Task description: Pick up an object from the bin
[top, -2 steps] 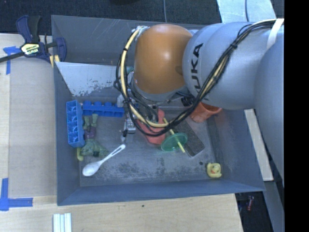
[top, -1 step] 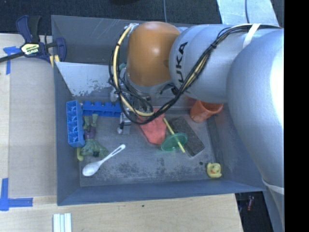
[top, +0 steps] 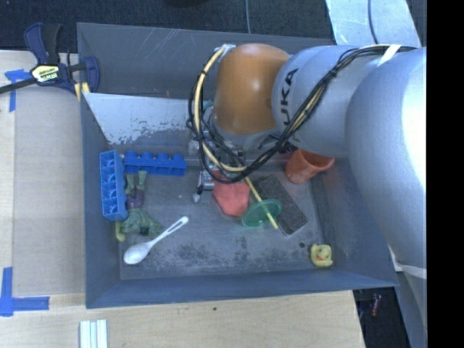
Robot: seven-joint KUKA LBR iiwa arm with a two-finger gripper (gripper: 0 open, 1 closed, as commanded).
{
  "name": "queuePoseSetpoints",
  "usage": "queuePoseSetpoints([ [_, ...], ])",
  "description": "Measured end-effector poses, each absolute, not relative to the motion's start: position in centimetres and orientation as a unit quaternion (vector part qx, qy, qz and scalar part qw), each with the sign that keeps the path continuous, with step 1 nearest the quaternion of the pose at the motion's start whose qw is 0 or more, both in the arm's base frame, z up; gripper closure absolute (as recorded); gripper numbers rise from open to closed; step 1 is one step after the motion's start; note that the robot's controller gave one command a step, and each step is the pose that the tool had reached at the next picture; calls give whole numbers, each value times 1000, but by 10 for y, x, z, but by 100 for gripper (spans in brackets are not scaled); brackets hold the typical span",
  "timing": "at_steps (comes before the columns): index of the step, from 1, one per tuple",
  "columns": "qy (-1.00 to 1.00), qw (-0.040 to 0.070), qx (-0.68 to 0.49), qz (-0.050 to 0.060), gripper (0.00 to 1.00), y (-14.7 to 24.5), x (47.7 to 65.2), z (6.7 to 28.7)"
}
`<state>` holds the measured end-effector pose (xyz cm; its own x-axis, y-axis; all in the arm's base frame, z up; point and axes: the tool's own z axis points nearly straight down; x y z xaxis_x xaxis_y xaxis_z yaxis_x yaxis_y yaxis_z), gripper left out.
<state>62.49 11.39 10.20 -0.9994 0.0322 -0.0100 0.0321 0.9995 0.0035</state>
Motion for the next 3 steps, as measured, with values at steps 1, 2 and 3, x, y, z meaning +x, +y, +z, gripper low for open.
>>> queuePoseSetpoints([
  [1,1000,6,-20,2,0,98,628,72],
  [2,1000,7,-7,3,0,35,613,83],
  [3,999,6,-51,2,0,12,629,71],
])
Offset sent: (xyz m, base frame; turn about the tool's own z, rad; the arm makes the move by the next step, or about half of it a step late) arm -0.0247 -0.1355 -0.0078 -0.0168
